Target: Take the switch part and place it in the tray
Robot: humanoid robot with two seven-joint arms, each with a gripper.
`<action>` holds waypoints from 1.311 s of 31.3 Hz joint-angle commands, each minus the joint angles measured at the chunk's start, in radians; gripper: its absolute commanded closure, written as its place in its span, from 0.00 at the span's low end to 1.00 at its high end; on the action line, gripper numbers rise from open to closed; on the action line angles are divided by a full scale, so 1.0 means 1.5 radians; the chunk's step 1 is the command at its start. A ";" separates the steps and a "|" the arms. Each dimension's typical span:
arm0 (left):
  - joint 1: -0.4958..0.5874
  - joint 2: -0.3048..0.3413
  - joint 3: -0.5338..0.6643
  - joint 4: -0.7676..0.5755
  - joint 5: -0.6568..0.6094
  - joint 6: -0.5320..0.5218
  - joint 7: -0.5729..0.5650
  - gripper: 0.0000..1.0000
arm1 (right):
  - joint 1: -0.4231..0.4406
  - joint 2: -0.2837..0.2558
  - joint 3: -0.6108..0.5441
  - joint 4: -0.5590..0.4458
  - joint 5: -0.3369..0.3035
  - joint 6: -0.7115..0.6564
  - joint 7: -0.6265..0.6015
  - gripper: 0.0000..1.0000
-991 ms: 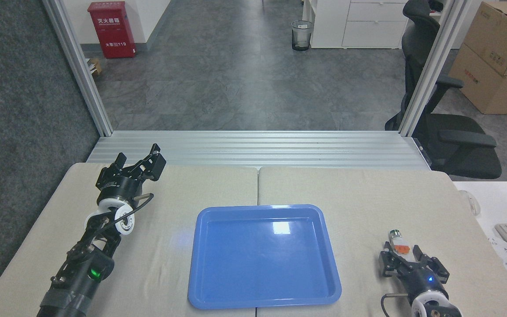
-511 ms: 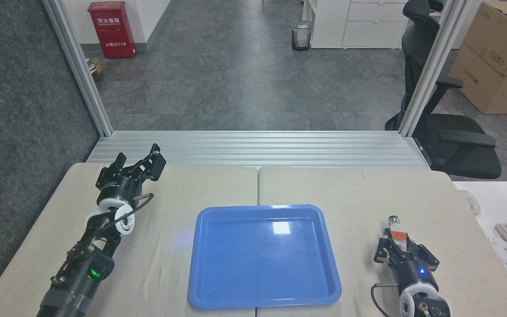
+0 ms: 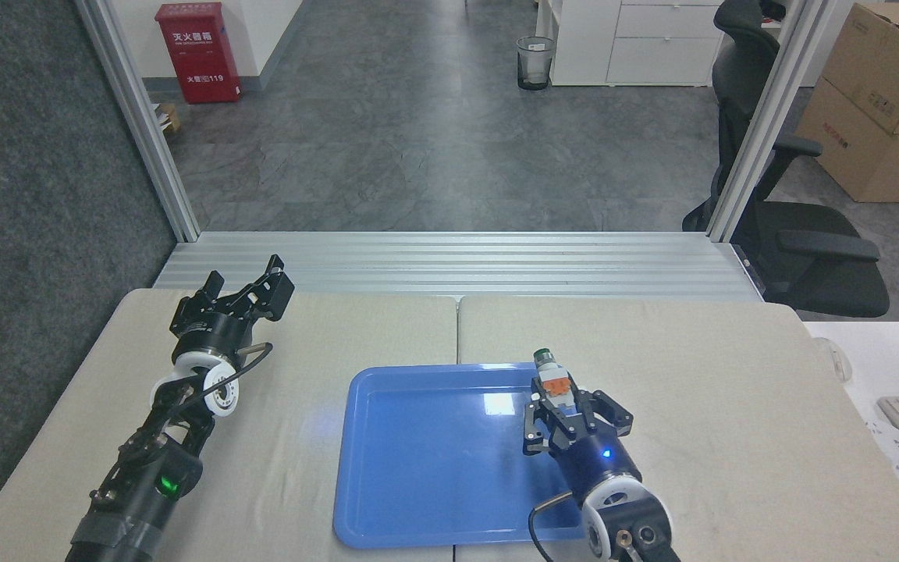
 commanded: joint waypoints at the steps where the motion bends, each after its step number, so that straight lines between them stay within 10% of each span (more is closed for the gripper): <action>1: 0.000 0.000 0.000 0.000 0.000 0.000 0.000 0.00 | 0.032 0.095 0.215 -0.030 0.037 0.004 0.061 1.00; 13: 0.000 0.000 0.000 0.000 0.000 0.000 0.000 0.00 | 0.042 0.075 0.201 0.044 0.029 0.035 0.073 1.00; 15: 0.000 0.000 0.000 0.000 0.000 0.000 0.000 0.00 | 0.038 0.067 0.181 0.045 0.027 0.034 0.069 0.56; 16: 0.000 0.000 0.000 0.000 0.000 0.000 0.000 0.00 | 0.037 0.065 0.160 0.046 0.025 0.034 0.068 0.01; 30: 0.000 0.000 0.001 0.000 0.000 0.000 0.000 0.00 | -0.131 0.081 -0.117 0.056 -0.007 0.023 -0.014 0.00; 36: 0.000 0.000 0.001 0.000 0.000 0.000 0.000 0.00 | -0.168 -0.057 -0.149 0.096 -0.008 -0.019 -0.144 0.00; 41: 0.000 0.000 0.000 0.000 0.000 0.000 0.000 0.00 | -0.157 -0.078 -0.160 0.118 -0.009 -0.028 -0.202 0.00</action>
